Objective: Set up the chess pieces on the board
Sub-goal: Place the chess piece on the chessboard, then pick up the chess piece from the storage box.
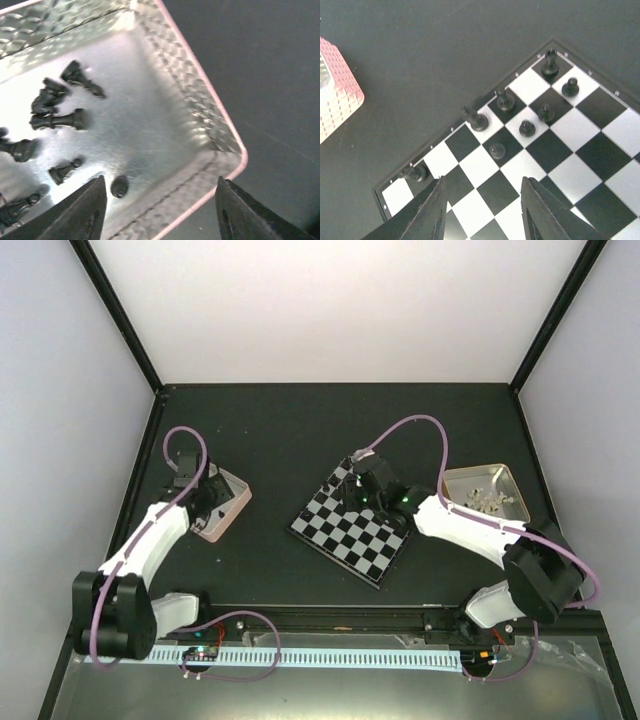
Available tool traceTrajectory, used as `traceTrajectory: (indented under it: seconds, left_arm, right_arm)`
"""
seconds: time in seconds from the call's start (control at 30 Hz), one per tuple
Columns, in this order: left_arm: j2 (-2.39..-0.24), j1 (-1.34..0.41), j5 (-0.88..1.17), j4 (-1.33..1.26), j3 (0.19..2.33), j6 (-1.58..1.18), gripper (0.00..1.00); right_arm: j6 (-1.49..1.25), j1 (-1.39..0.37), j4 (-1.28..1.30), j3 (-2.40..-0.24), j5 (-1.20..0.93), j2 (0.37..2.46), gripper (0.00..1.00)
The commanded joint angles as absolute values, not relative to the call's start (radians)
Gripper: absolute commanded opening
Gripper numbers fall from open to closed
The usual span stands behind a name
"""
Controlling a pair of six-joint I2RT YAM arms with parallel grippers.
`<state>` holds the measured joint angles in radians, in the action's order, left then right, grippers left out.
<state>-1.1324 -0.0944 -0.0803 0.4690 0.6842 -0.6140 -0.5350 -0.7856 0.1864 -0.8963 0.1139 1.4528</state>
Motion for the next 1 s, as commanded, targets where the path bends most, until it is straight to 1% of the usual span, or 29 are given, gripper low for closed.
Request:
traceTrajectory:
  seconds: [0.0,0.1,0.3,0.4,0.53,0.63,0.8,0.97]
  left_arm:
    - [-1.248,0.023,0.000,0.521,0.772,-0.652,0.56]
    - [-1.340,0.096,0.076,0.504,0.787,-0.688,0.50]
    - [-1.423,0.171,0.062,0.440,0.777,-0.787,0.50]
    - [-1.438,0.178,0.026,0.426,0.793,-0.789,0.49]
    - [-1.461,0.180,0.000,0.421,0.834,-0.754,0.42]
    - [-1.498,0.181,-0.023,0.436,0.864,-0.734,0.38]
    - [-1.563,0.181,-0.053,0.424,0.899,-0.714,0.37]
    - [-1.638,0.181,-0.064,0.424,0.944,-0.697,0.34]
  right_arm:
    - [-0.574,-0.788,0.194,-0.853,0.067,1.419,0.41]
    - [-0.578,-0.787,0.184,-0.830,0.051,1.409,0.40]
    - [-0.568,-0.788,0.181,-0.796,0.050,1.387,0.39]
    - [-0.562,-0.788,0.180,-0.785,0.058,1.374,0.39]
    - [-0.557,-0.788,0.180,-0.778,0.066,1.364,0.39]
    - [-0.557,-0.788,0.180,-0.778,0.066,1.365,0.38]
    - [-0.559,-0.788,0.183,-0.778,0.063,1.364,0.38]
    - [-0.560,-0.787,0.193,-0.776,0.070,1.358,0.37]
